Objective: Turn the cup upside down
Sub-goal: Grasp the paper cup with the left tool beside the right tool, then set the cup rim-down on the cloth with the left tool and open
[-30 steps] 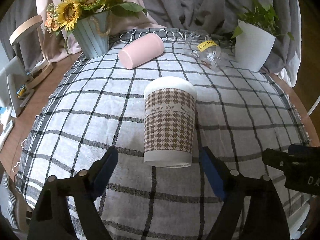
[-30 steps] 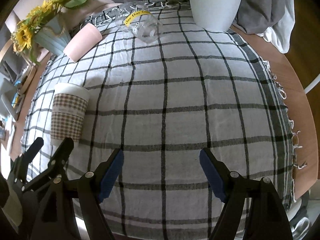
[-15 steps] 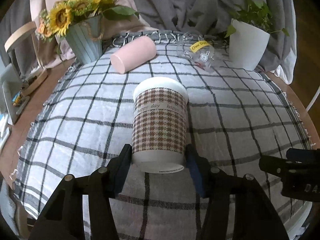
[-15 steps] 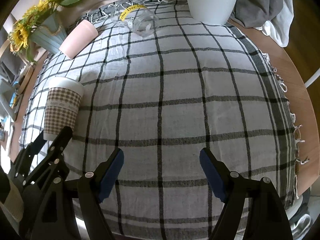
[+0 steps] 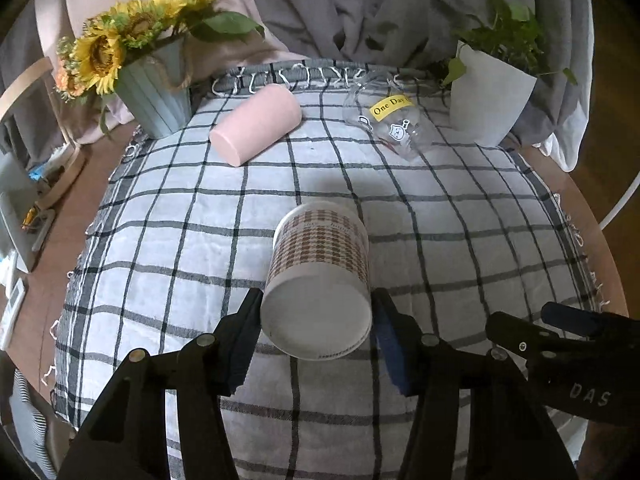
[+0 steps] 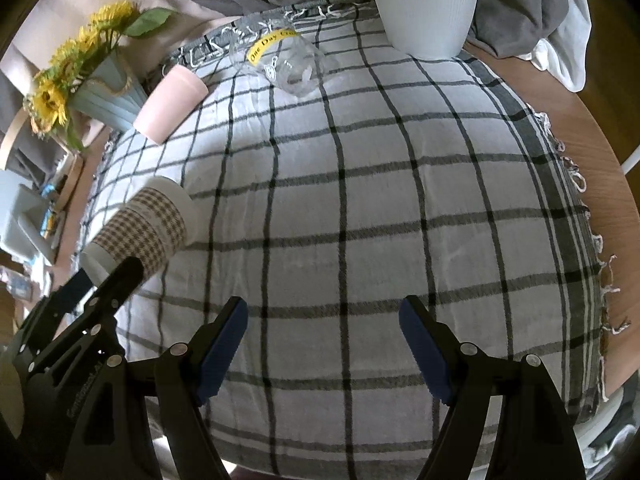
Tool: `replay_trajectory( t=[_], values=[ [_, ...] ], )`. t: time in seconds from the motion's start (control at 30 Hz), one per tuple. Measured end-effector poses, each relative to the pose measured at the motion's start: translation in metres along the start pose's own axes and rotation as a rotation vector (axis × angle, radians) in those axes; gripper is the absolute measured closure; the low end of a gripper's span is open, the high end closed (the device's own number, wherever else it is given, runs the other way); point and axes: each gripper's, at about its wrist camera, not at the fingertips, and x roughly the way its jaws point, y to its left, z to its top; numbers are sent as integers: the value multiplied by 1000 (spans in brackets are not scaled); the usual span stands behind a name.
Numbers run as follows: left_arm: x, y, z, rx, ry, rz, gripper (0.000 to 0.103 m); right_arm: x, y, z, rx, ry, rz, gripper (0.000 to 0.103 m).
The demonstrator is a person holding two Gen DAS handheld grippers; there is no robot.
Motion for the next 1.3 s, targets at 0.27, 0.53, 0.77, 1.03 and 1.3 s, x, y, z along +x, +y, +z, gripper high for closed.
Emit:
replay_trajectory(
  t=[0.27, 0.53, 0.77, 1.03, 1.3],
  values=[
    [12, 0, 29, -7, 122, -25, 49, -7, -1, 24, 49, 2, 48, 25],
    [26, -1, 49, -6, 150, -54, 47, -15, 4, 50, 52, -36, 56, 25],
    [32, 3, 53, -11, 144, -76, 45, -12, 7, 59, 52, -36, 43, 25],
    [7, 10, 43, -7, 67, -102, 19, -20, 11, 51, 57, -54, 13, 25],
    [-56, 36, 21, -54, -140, -47, 2, -59, 22, 26, 49, -179, -12, 24]
  ],
)
